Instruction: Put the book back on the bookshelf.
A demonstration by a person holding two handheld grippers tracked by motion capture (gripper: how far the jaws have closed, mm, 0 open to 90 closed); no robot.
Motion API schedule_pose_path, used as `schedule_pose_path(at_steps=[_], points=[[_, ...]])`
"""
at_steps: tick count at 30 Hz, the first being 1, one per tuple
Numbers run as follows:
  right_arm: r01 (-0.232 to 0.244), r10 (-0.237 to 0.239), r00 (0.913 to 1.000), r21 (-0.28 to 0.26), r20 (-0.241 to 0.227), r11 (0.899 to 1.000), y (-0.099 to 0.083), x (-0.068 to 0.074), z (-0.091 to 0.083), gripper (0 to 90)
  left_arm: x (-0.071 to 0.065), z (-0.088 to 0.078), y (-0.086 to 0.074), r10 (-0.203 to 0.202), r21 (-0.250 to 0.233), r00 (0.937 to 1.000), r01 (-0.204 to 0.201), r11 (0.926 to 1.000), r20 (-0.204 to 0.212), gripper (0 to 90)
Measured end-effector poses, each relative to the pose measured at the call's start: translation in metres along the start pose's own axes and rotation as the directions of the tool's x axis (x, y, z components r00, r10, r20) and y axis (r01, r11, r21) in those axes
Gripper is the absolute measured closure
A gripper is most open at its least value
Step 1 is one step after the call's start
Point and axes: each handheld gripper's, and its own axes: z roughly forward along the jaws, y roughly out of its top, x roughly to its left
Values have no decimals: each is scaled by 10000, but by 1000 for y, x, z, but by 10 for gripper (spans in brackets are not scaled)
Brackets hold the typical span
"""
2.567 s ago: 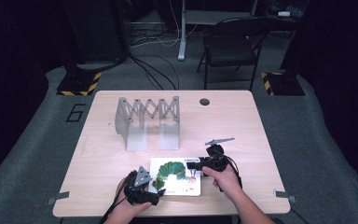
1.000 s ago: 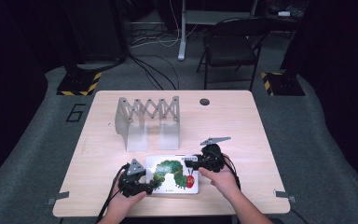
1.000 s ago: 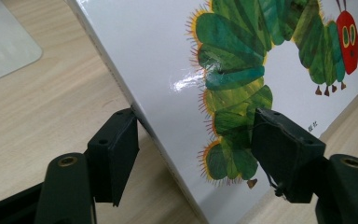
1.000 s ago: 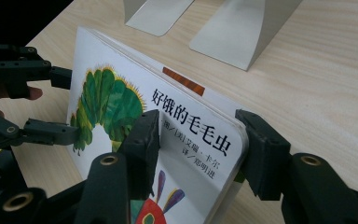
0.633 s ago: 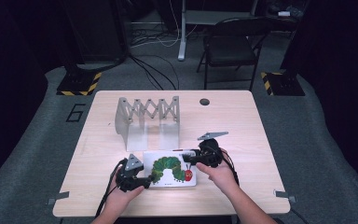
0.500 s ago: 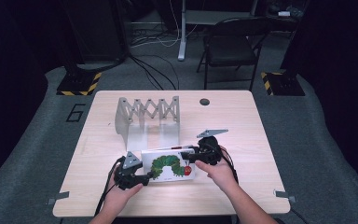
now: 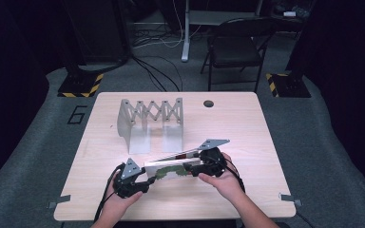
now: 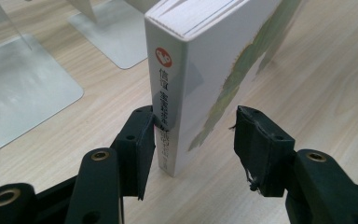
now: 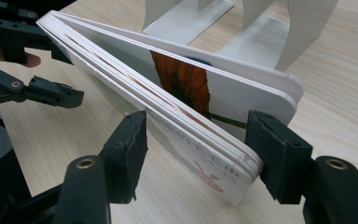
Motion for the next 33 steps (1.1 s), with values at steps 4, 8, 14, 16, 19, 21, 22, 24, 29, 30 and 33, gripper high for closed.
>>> schedule_pose_path(at_steps=[4, 8, 14, 16, 19, 21, 22, 24, 29, 30, 33], points=[[36, -36, 10000, 109, 16, 9999, -1, -1, -3, 382, -6, -1, 0, 18, -44, 9998, -17, 10000, 190, 477], [98, -96, 9999, 140, -119, 9999, -5, -5, -7, 373, -13, -4, 4, 329, -413, 9989, -316, 9986, 325, 474], [97, -97, 9997, 22, -230, 10000, -15, -9, -10, 371, -14, -1, 5, 474, -447, 9970, -447, 9980, 608, 483], [15, -16, 9998, -45, -192, 10000, -18, -11, -8, 372, -12, 2, 5, 377, -488, 9974, -347, 9982, 622, 487], [-101, 101, 9999, -8, -110, 9999, -21, -12, -6, 373, -8, 4, 6, 520, -404, 9958, -491, 9980, 751, 492], [-264, 264, 9996, -8, -29, 9997, -24, -13, -5, 374, -8, 8, 6, 504, -411, 9967, -478, 9980, 639, 490], [-187, 187, 9998, -60, 10, 9998, -25, -14, -4, 374, -8, 9, 7, 526, -410, 9962, -499, 9979, 693, 488], [-390, 391, 9992, -90, 48, 9992, -27, -16, -4, 377, -6, 11, 8, 413, -411, 9965, -384, 9984, 733, 484], [-784, 786, 9968, -201, 121, 9967, -33, -20, -4, 380, -5, 19, 11, 427, -454, 9955, -390, 9982, 844, 492], [-777, 781, 9968, -265, 149, 9966, -34, -21, -3, 381, -5, 20, 12, 430, -435, 9953, -393, 9983, 874, 493], [-836, 845, 9961, -322, 258, 9960, -36, -23, -3, 384, -2, 22, 15, 372, -383, 9924, -329, 9987, 1176, 499]])
